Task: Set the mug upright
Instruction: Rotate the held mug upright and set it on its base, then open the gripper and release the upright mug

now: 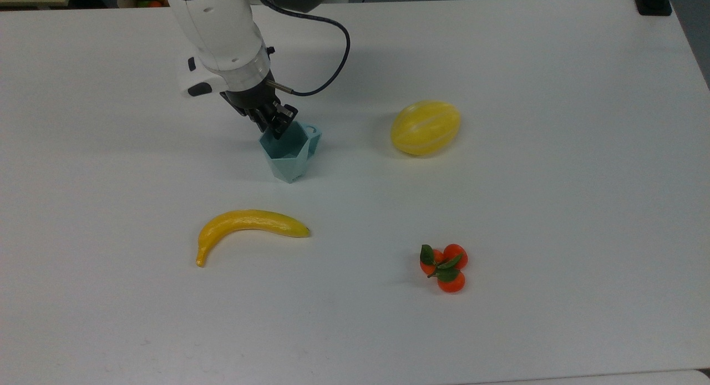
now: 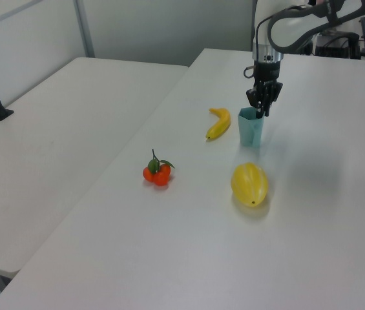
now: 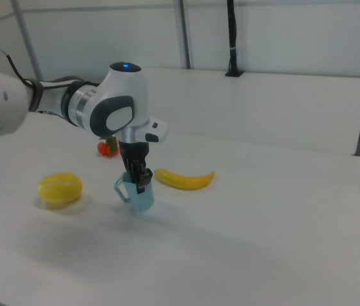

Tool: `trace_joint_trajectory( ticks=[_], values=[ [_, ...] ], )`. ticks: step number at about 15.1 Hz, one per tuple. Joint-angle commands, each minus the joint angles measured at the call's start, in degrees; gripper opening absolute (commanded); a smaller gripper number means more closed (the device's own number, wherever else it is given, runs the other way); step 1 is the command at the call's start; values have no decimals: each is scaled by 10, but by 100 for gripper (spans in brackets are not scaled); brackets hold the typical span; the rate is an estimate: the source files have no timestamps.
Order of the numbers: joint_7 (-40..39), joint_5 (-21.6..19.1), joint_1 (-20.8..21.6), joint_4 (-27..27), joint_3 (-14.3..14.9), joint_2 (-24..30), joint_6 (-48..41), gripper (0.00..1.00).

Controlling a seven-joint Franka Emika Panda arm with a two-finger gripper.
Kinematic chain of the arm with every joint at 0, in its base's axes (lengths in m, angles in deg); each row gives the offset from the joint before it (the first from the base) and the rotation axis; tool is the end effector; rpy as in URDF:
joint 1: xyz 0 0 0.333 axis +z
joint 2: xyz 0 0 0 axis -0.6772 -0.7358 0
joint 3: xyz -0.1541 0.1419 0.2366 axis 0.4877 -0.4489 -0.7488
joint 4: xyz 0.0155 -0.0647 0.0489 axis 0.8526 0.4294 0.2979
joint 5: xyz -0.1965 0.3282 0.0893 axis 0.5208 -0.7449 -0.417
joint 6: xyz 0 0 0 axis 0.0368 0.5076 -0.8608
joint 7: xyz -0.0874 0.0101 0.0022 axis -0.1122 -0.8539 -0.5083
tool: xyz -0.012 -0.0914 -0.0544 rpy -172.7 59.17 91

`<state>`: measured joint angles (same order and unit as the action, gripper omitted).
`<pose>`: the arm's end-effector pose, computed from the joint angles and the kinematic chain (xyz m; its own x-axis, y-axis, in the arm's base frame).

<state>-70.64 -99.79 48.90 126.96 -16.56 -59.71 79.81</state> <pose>0.6367 -0.0251 0.3842 0.9061 -0.4195 -0.0549 -0.4229 -0.9019 -0.0882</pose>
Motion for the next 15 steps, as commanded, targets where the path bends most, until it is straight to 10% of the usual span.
trace_joint_trajectory(
  ticks=[1, 4, 6, 8, 15],
  values=[
    [-15, -13, 5, 6, 1, -4, 9, 29],
    [-19, -10, 6, 5, 1, -3, 8, 37],
    [-27, -5, 7, 4, 1, 3, -1, 83],
    [-28, -2, 7, 3, 1, 12, -16, 100],
    [-106, 5, -21, -44, 3, 75, -103, 100]
  ],
)
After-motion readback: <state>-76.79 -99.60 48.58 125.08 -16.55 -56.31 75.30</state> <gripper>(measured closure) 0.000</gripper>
